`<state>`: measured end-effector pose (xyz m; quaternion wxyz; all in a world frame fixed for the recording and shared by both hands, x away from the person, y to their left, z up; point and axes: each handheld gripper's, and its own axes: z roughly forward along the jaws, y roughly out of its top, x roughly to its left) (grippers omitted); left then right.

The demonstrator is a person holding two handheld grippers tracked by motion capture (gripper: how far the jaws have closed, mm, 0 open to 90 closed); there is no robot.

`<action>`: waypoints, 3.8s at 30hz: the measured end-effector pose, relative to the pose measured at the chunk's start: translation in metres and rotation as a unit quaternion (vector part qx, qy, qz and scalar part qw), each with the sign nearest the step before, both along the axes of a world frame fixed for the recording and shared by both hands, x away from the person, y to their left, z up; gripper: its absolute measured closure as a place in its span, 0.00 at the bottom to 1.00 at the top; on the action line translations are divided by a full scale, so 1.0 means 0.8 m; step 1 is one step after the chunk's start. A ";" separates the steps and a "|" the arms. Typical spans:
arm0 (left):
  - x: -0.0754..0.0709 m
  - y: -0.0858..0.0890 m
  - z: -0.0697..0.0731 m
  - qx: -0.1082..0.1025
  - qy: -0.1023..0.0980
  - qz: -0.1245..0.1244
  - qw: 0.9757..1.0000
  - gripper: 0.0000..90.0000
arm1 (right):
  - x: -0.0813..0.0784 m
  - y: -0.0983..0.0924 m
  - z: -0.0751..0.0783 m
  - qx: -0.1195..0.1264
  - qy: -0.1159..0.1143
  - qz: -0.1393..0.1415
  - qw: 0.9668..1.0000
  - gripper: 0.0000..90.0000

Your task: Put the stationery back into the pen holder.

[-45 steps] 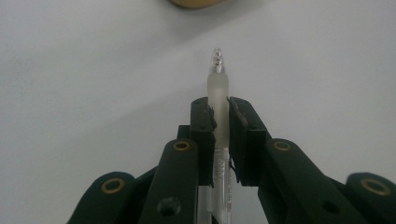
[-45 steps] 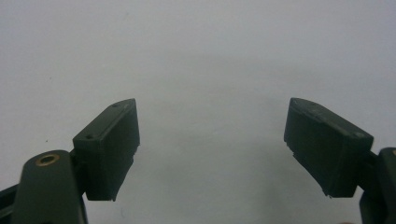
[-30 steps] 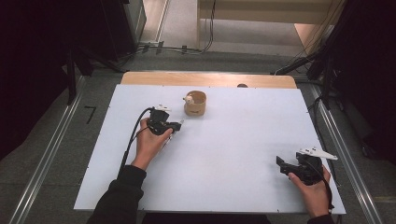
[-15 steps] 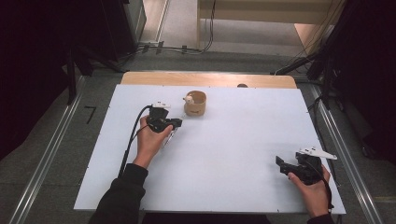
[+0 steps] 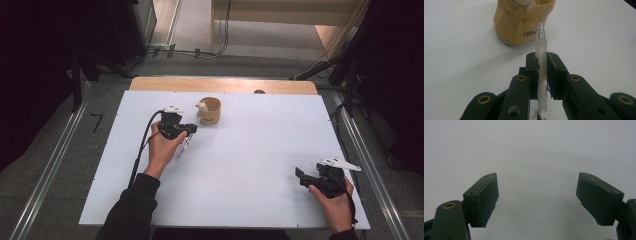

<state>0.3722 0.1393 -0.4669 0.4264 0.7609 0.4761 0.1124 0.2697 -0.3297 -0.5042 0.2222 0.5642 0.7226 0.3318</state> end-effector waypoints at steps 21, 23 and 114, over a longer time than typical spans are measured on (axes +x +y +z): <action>0.001 -0.009 0.017 -0.014 -0.031 0.005 0.999 0.90 | 0.000 0.000 0.000 0.001 0.001 0.000 1.000 0.18; 0.003 -0.011 0.019 -0.015 -0.032 0.005 0.999 0.90 | 0.000 0.000 0.000 0.001 0.000 0.001 1.000 0.18; 0.099 -0.065 0.067 -0.033 -0.044 0.009 0.998 0.90 | 0.006 -0.002 -0.004 0.001 0.002 0.013 1.000 0.18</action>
